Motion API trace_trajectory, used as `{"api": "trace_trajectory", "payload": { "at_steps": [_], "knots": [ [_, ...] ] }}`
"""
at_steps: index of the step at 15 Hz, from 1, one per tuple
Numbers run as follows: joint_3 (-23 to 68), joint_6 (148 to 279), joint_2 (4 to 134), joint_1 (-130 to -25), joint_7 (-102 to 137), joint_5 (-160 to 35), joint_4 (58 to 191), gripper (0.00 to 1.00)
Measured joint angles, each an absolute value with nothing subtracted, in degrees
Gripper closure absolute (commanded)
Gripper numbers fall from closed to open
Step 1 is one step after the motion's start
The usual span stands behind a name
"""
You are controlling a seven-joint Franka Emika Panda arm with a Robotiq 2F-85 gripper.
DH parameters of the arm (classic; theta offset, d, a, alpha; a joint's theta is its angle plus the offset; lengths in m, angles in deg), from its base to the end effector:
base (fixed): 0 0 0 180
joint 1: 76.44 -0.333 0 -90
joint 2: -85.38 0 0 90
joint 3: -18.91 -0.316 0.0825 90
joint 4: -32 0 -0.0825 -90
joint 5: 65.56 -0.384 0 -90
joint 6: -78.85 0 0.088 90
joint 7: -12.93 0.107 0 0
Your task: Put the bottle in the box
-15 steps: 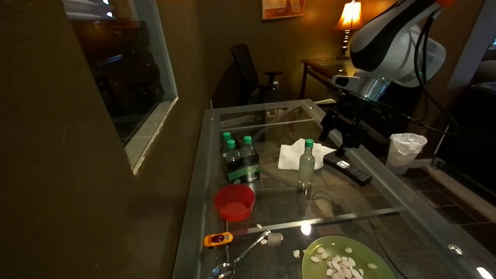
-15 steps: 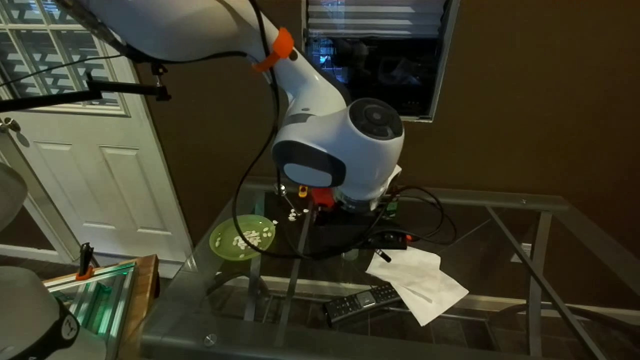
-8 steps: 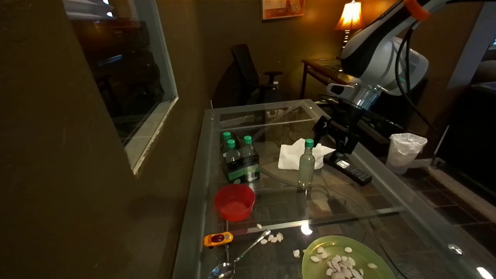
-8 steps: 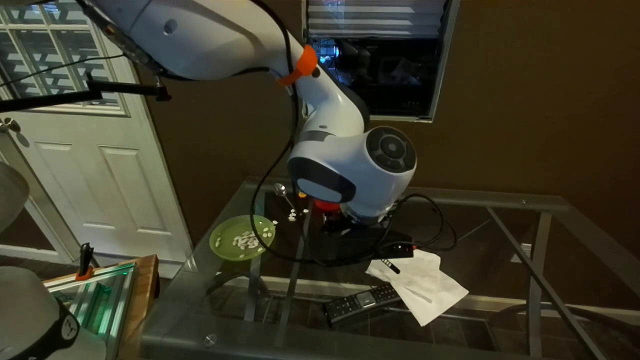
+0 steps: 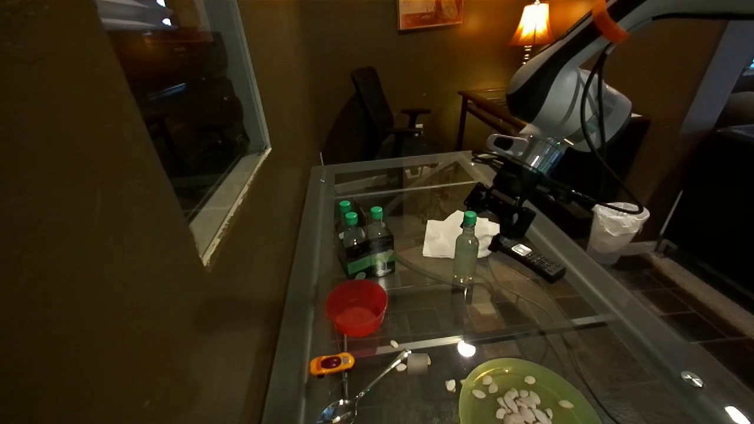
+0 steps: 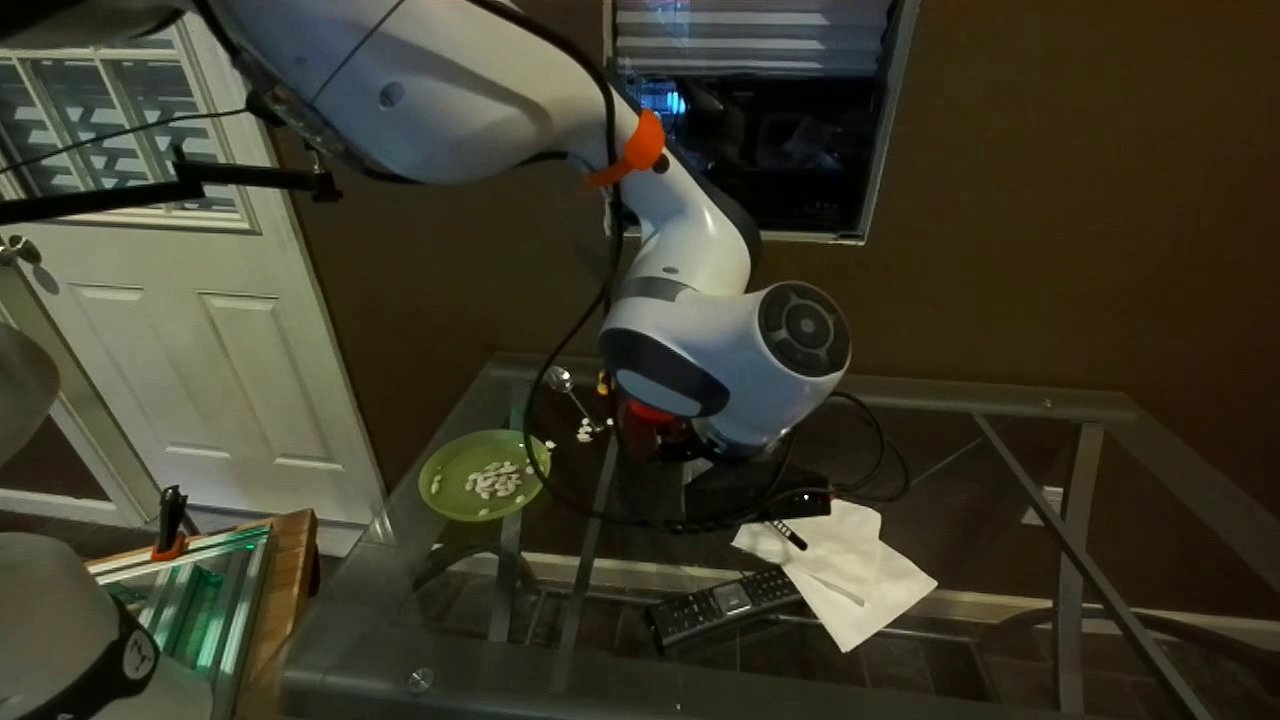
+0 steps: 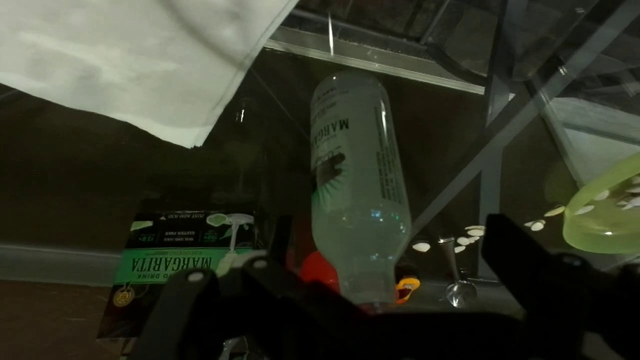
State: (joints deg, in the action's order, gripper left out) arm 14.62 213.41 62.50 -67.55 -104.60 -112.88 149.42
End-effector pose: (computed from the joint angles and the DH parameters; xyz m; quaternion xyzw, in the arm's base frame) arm 0.5872 -0.0372 0.2380 -0.7506 -0.5942 -0.2258 0.1807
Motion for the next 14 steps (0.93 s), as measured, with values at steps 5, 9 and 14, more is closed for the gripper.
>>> {"api": "trace_trajectory", "payload": {
  "at_steps": [5, 9, 14],
  "knots": [
    [14.59, 213.09, 60.63, -67.4, -105.9, -113.15, 147.87, 0.69],
    [14.43, 212.98, 60.0, -67.25, -107.57, -114.55, 147.19, 0.74],
    [14.41, 212.97, 59.95, -67.23, -109.07, -115.05, 147.16, 0.74]
  ]
}}
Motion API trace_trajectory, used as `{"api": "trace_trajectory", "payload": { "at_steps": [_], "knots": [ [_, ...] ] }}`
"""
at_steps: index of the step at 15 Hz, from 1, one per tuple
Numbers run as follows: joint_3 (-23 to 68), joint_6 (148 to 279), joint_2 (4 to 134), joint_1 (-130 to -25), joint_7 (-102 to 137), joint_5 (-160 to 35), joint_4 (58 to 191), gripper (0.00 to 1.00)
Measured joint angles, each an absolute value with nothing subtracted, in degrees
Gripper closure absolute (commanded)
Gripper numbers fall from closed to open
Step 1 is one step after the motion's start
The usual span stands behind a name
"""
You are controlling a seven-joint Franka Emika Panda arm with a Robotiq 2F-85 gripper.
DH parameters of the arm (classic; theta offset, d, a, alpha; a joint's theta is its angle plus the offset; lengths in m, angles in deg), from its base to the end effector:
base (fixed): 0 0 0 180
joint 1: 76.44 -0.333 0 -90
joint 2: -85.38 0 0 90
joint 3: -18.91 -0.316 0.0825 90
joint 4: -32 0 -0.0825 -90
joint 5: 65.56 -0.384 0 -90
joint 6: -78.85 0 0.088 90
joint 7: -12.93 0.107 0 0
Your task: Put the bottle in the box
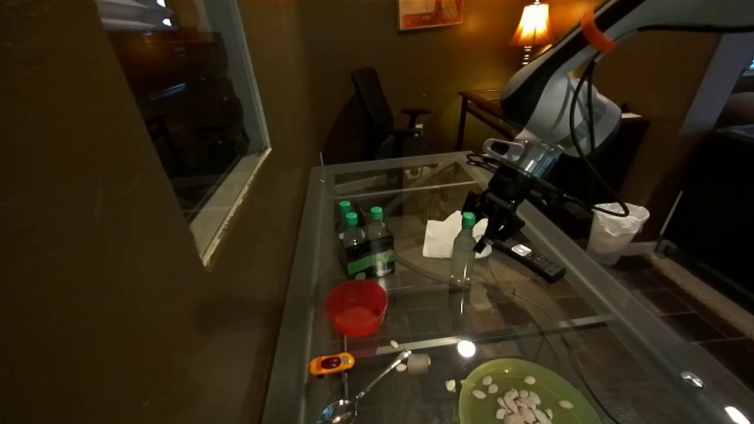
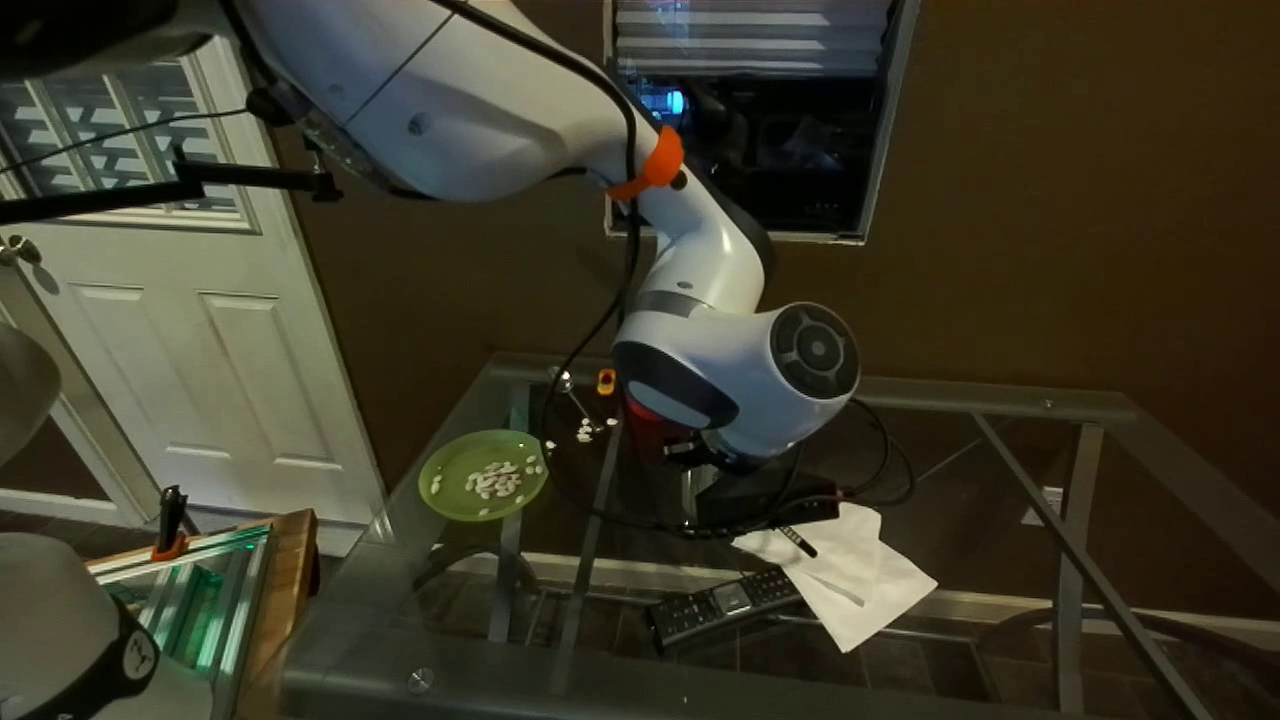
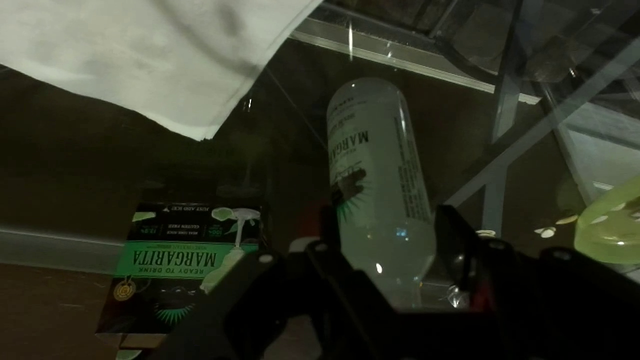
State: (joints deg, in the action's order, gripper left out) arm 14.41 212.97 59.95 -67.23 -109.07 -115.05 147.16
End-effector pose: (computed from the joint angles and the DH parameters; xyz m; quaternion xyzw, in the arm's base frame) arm 0.5964 -0.0382 0.2270 -0.7336 -0.6077 -0.2429 0.1831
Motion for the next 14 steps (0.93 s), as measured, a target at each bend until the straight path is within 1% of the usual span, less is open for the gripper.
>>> {"api": "trace_trajectory", "payload": {
  "at_steps": [4, 5, 6, 7, 8, 9, 10, 11, 12, 14],
  "knots": [
    [14.4, 212.97, 59.95, -67.22, -109.33, -115.06, 146.86, 0.74],
    [14.4, 212.97, 59.95, -67.22, -109.34, -115.06, 146.81, 0.48],
    [14.4, 212.97, 59.95, -67.22, -109.34, -115.06, 146.8, 0.46],
    [14.4, 212.97, 59.95, -67.22, -109.34, -115.06, 146.8, 0.49],
    [14.4, 212.97, 59.95, -67.22, -109.34, -115.06, 146.8, 0.48],
    [14.4, 212.97, 59.95, -67.21, -109.34, -115.06, 146.8, 0.4],
    [14.4, 212.97, 59.95, -67.21, -109.35, -115.06, 146.8, 0.41],
    [14.4, 212.97, 59.95, -67.19, -109.36, -115.06, 146.8, 0.35],
    [14.4, 212.97, 59.95, -67.17, -109.36, -115.06, 146.8, 0.36],
    [14.4, 212.97, 59.95, -67.12, -109.38, -115.06, 146.72, 0.29]
  ]
}}
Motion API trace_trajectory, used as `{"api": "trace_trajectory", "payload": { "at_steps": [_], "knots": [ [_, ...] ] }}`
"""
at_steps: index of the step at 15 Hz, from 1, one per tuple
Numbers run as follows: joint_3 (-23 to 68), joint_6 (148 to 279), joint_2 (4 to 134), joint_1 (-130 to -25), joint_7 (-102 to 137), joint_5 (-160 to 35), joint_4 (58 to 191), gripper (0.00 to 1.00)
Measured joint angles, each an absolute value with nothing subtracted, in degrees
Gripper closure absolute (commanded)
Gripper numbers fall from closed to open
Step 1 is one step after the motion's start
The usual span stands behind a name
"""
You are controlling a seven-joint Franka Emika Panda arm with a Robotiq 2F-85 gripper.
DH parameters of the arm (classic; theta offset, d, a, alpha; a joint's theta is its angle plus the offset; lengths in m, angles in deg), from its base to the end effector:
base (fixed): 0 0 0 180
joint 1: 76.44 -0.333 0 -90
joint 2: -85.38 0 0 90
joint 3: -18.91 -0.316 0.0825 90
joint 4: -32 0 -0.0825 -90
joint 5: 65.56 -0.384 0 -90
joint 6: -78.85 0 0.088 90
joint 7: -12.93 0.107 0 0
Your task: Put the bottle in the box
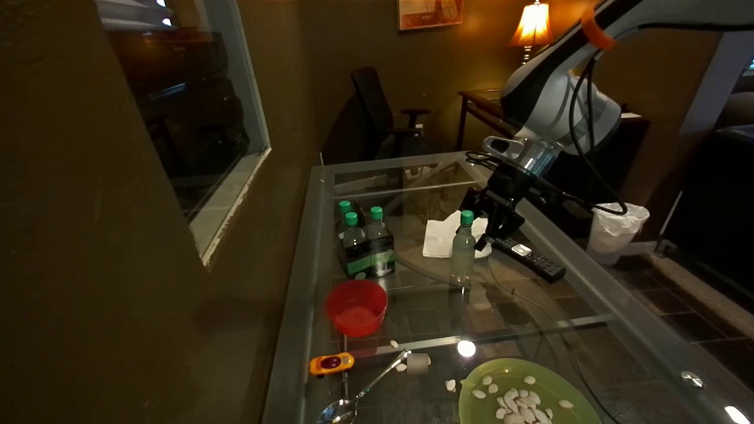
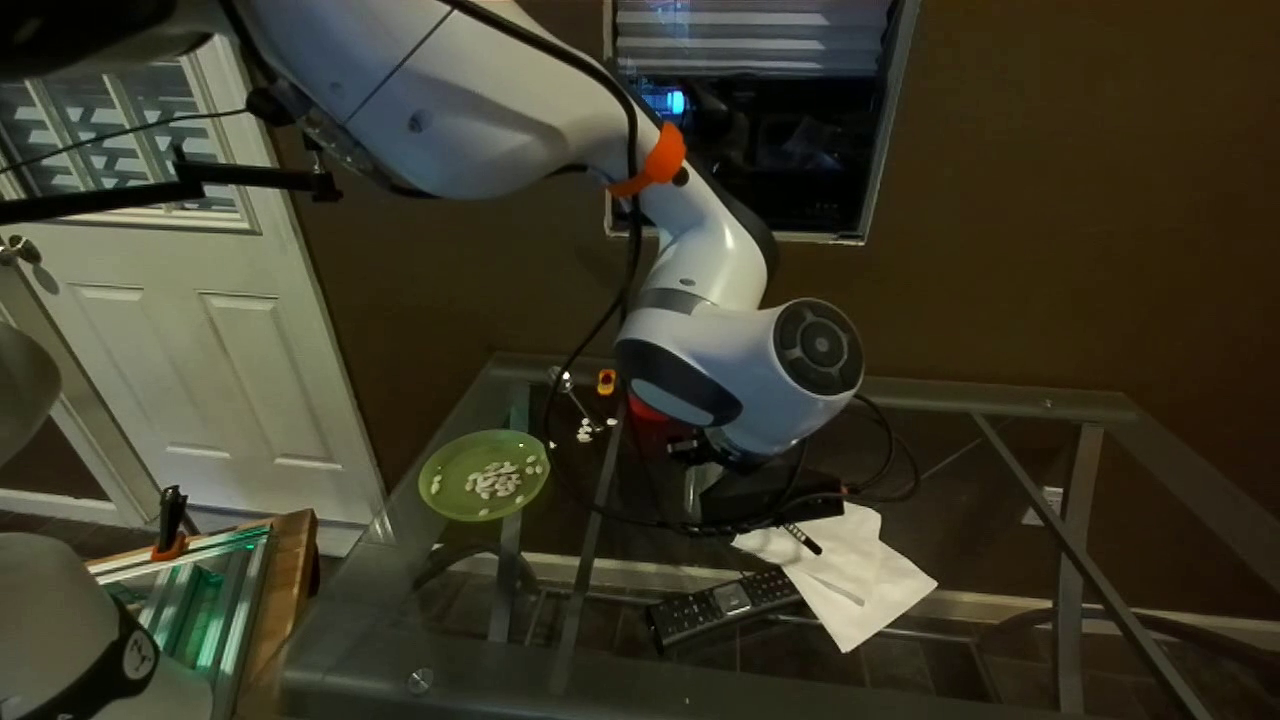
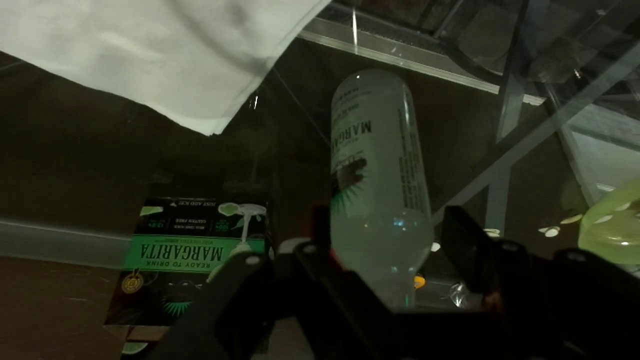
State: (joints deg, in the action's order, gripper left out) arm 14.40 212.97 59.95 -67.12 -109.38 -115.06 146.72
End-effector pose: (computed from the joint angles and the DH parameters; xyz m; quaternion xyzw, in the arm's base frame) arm 0.5991 -0.0396 0.2300 -0.7317 -0.6097 -0.2462 0.1797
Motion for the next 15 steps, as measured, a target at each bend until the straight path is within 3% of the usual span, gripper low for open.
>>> {"api": "trace_trajectory", "payload": {
  "at_steps": [2, 4, 5, 12, 15],
  "knots": [
    [14.4, 212.97, 59.95, -67.06, -109.41, -115.06, 146.69, 0.17],
    [14.4, 212.97, 59.95, -66.95, -109.45, -115.06, 146.69, 0.18],
    [14.4, 212.97, 59.95, -66.9, -109.48, -115.06, 146.69, 0.09],
    [14.07, 212.92, 59.92, -66.87, -111.73, -115.75, 146.34, 0.1],
    [13.83, 212.69, 59.42, -66.87, -112.37, -116.45, 145.71, 0.16]
  ]
}}
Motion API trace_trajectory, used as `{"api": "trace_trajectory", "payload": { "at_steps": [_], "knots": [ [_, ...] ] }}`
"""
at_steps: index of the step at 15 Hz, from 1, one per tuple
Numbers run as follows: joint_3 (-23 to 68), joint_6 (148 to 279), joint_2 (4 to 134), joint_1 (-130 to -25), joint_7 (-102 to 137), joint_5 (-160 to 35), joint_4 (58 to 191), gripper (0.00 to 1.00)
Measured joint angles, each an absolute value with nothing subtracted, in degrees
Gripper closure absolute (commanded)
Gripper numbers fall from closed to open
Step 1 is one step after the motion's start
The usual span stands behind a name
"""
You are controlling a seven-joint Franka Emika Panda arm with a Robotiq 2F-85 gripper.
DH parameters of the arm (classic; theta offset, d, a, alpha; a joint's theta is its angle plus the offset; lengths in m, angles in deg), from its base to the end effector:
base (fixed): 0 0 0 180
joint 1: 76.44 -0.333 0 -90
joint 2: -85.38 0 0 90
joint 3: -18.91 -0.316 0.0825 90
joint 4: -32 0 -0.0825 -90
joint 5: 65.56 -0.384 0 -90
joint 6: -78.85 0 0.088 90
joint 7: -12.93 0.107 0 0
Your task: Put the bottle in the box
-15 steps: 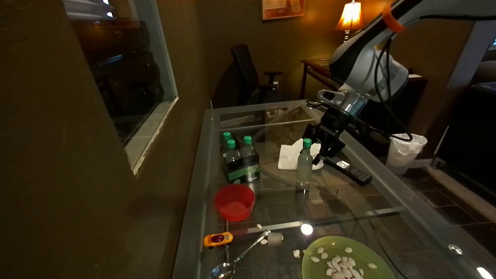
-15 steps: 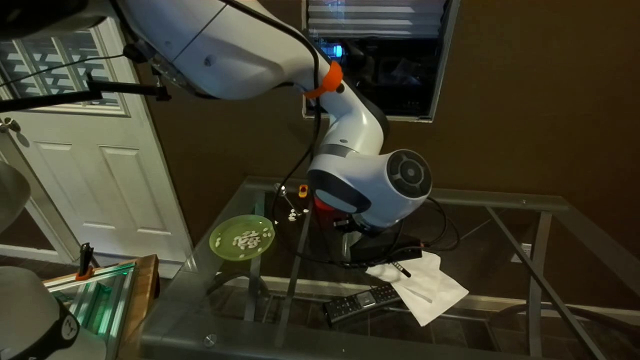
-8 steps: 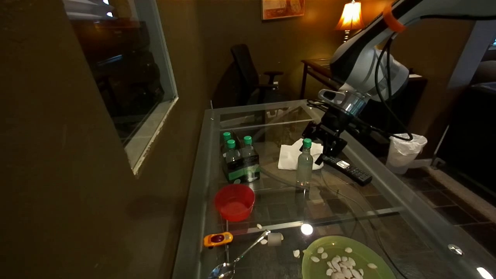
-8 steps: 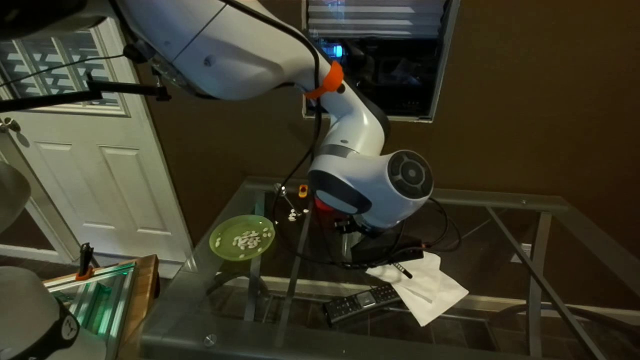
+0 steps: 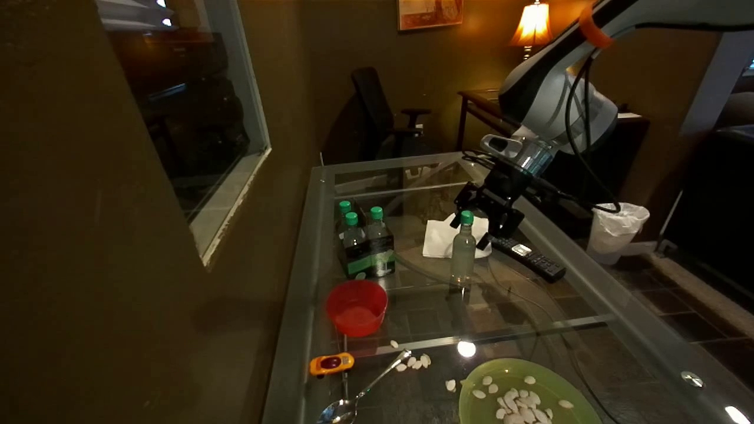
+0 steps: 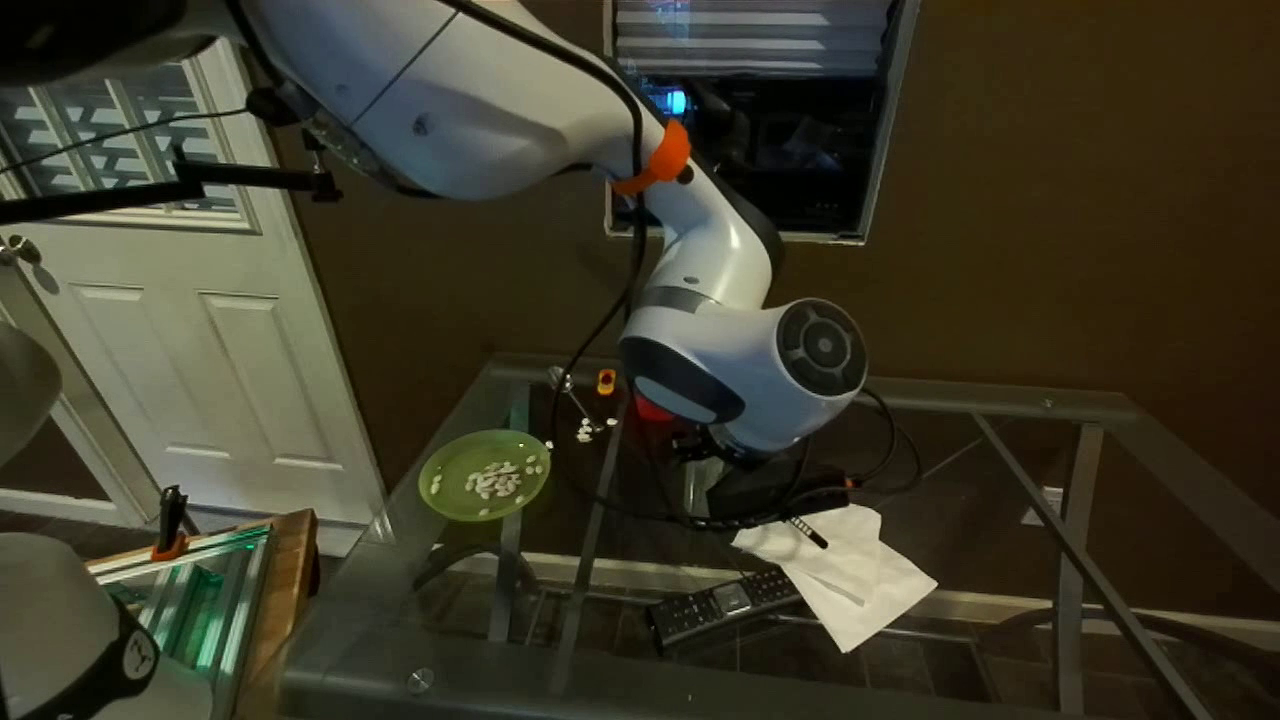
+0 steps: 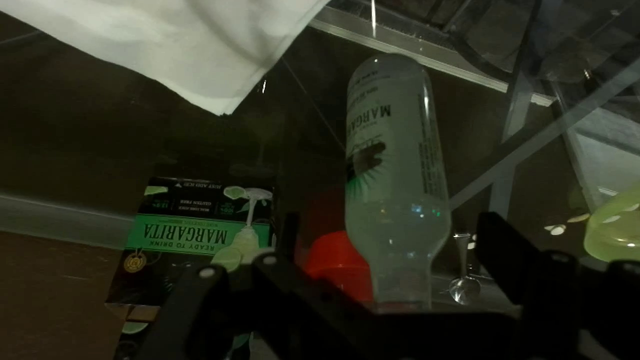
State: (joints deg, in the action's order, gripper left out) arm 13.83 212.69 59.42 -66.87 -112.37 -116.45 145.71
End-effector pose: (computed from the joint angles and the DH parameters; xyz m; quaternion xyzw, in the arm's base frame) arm 0.6045 -0.0363 0.2317 -0.7164 -0.6219 -0.2616 0.1777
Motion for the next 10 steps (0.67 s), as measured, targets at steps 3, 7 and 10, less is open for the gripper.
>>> {"api": "trace_trajectory", "payload": {
  "at_steps": [3, 7, 10],
  "knots": [
    [13.76, 212.22, 58.35, -66.87, -112.89, -116.88, 144.89, 0.41],
    [13.75, 211.8, 57.0, -66.87, -113.32, -116.9, 144.02, 0.69],
    [13.76, 211.84, 56.96, -67.0, -112.47, -116.9, 143.87, 0.73]
  ]
}}
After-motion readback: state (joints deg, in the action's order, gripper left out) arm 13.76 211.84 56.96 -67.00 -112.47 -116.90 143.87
